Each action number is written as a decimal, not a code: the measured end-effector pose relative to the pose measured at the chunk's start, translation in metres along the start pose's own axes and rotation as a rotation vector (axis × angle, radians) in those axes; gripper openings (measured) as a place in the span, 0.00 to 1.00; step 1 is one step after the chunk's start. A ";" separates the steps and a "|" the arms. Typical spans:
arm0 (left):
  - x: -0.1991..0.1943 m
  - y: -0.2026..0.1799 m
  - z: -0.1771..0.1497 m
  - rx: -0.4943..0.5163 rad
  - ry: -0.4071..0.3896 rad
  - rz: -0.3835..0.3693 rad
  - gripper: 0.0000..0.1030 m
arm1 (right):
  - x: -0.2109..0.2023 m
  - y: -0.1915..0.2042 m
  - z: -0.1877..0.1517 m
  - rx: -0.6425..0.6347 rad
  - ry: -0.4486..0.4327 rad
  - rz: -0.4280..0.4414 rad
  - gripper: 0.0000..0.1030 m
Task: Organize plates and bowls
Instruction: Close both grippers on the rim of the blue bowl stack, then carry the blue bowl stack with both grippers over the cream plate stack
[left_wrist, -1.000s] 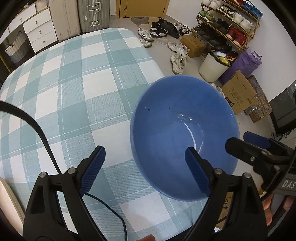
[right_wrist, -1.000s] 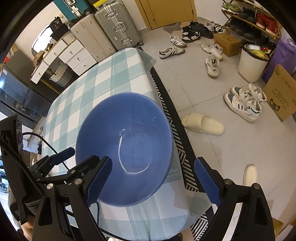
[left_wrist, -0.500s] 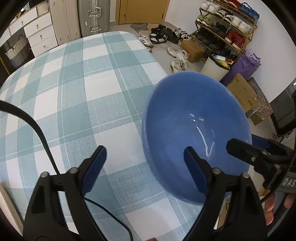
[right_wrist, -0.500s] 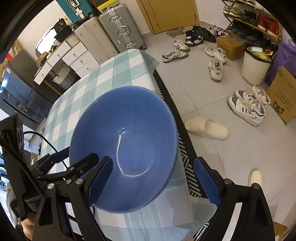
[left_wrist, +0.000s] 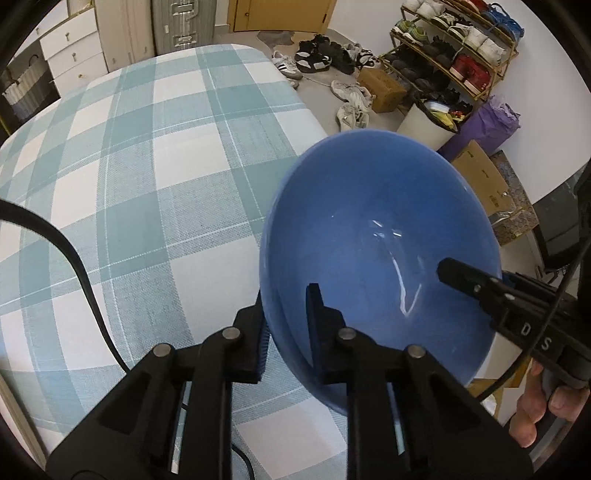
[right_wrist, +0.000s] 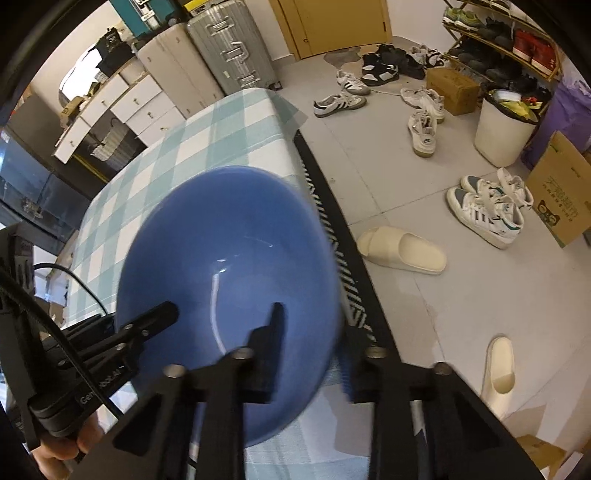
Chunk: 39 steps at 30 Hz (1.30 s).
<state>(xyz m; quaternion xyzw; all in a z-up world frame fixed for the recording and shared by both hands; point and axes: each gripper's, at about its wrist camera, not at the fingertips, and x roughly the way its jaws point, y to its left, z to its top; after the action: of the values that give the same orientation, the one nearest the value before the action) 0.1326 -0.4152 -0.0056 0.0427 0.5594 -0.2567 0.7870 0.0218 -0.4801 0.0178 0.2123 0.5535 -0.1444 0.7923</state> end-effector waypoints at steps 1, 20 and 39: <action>0.000 0.000 0.001 -0.004 0.001 -0.001 0.14 | 0.001 -0.001 0.000 -0.002 0.004 -0.008 0.15; -0.037 0.045 -0.002 -0.062 -0.044 0.036 0.13 | -0.008 0.049 0.000 -0.053 -0.016 0.019 0.14; -0.153 0.205 -0.074 -0.277 -0.176 0.232 0.13 | -0.006 0.241 -0.031 -0.302 -0.012 0.190 0.14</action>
<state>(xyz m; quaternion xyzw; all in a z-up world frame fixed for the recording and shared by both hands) 0.1242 -0.1576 0.0595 -0.0245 0.5096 -0.0876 0.8556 0.1057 -0.2555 0.0568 0.1414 0.5417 0.0147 0.8285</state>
